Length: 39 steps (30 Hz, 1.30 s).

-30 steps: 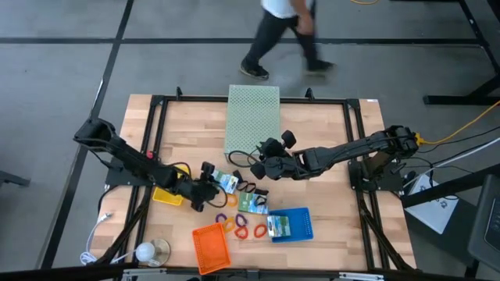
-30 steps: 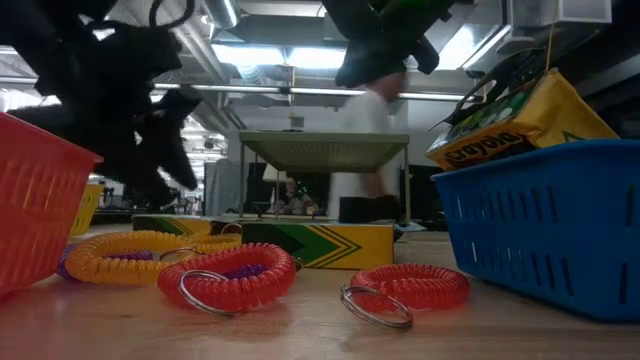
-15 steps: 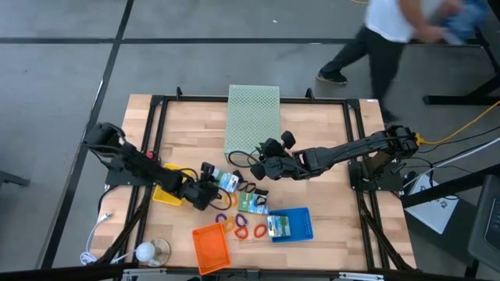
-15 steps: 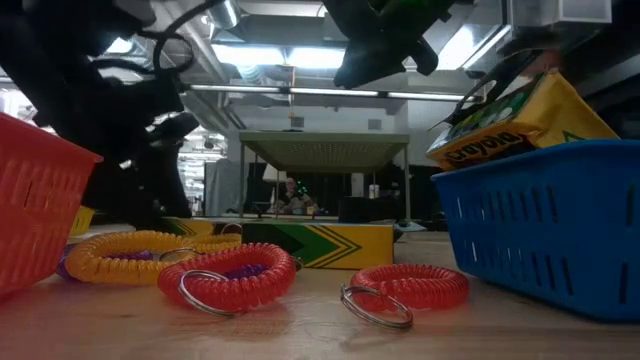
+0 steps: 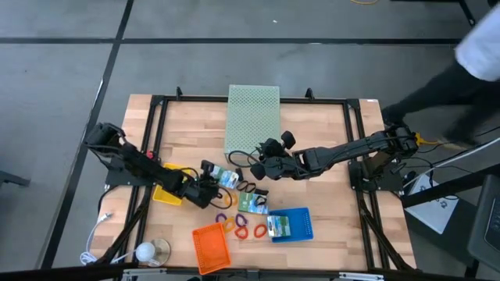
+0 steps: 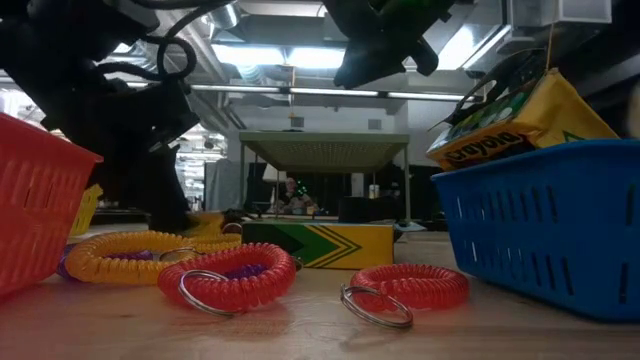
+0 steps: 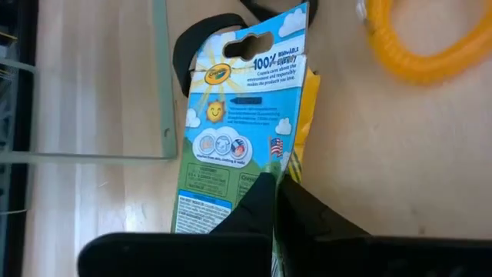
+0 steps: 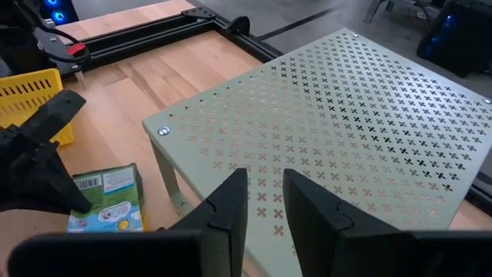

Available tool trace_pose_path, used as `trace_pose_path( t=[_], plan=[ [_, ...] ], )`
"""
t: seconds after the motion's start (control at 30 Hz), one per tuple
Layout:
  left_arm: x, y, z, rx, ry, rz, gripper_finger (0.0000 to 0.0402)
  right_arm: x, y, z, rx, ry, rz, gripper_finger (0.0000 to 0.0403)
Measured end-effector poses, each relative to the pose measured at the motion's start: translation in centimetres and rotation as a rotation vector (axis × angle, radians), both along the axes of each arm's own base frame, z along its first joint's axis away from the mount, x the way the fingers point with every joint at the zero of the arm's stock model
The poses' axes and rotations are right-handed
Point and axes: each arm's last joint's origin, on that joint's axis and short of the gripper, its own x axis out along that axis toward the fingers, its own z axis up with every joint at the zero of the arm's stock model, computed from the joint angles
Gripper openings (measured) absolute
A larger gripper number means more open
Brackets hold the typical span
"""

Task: Pick & Place Office Desk Supplies
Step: Put the crayon box into the blue bin

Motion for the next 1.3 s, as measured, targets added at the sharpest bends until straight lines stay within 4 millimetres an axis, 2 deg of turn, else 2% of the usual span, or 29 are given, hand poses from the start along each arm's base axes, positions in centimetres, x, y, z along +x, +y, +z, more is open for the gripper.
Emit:
trace_pose_path(
  t=[0.23,0.47,0.63,1.0,1.3],
  plan=[
    [0.7,-0.9,1.5,-0.015,-0.011,-0.039,0.0002,0.0,0.3,0.0,-0.005,0.020,0.039,0.0087],
    [0.8,-1.2,4.1,-0.013,-0.064,-0.053,0.0002,0.0,1.8,0.2,-0.054,0.043,0.144,0.0087],
    [-0.1,-0.7,6.1,-0.044,-0.111,-0.053,0.0002,0.1,2.8,0.6,-0.094,0.028,0.214,0.0087],
    [-2.3,0.4,11.1,-0.245,-0.294,-0.133,0.0002,0.6,5.0,1.7,-0.153,-0.021,0.466,0.0087],
    [-3.4,2.2,13.3,-0.366,-0.371,-0.171,0.0002,0.6,6.3,2.2,-0.165,-0.056,0.595,0.0087]
  ],
)
